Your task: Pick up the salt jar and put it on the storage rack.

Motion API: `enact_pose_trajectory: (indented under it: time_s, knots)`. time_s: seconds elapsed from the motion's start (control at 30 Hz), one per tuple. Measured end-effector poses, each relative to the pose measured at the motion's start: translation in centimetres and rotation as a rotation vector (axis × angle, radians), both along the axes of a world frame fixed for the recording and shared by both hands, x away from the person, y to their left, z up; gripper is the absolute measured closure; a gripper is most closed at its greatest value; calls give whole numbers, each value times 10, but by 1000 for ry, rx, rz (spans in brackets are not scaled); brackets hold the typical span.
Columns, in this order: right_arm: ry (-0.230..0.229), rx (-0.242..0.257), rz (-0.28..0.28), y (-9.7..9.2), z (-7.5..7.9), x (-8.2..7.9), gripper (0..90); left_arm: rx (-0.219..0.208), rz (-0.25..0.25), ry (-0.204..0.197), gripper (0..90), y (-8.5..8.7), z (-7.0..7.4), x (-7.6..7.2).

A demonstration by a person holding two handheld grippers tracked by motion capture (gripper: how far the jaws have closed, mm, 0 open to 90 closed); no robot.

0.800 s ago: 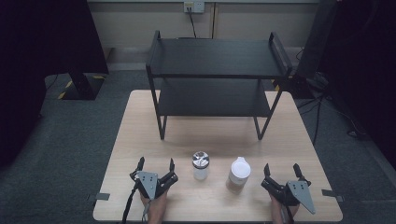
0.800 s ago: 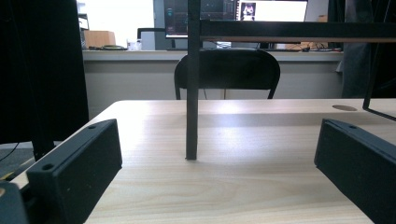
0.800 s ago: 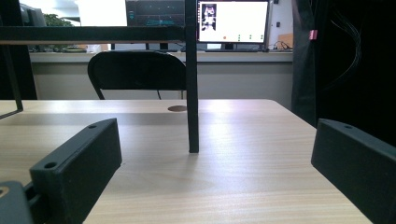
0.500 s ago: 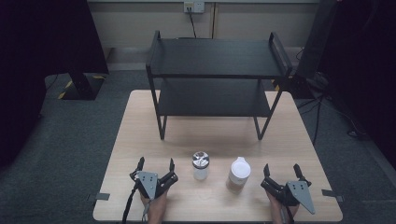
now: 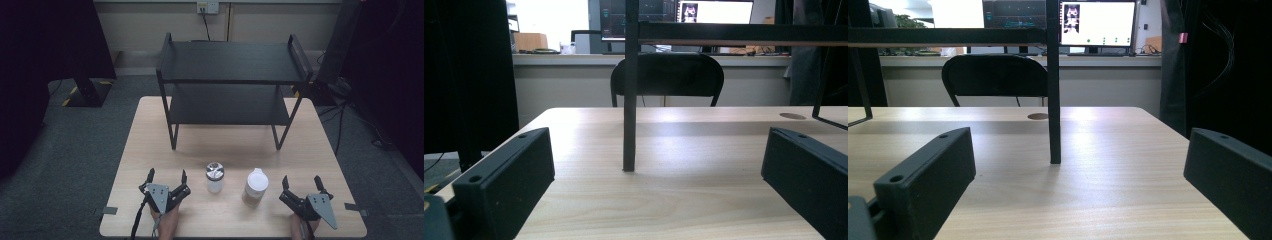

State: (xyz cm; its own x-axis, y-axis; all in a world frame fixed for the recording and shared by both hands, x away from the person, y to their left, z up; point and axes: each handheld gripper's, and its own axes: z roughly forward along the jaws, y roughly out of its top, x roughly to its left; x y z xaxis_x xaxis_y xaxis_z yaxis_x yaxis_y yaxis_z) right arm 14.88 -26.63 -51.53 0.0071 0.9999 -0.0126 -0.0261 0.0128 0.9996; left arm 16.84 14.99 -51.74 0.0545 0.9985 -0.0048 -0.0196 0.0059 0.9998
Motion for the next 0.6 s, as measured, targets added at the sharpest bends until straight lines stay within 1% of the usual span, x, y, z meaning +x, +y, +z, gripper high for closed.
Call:
enact_pose_trajectory:
  time_s: [0.2,0.33,0.6]
  knots:
    - [1,1,-2,0,0,0,0,0,-1,0,0,0,0,0]
    - [1,1,-15,3,0,0,0,0,-8,-1,0,1,0,0]
    - [0,0,-15,3,0,0,0,0,-9,-1,0,2,0,0]
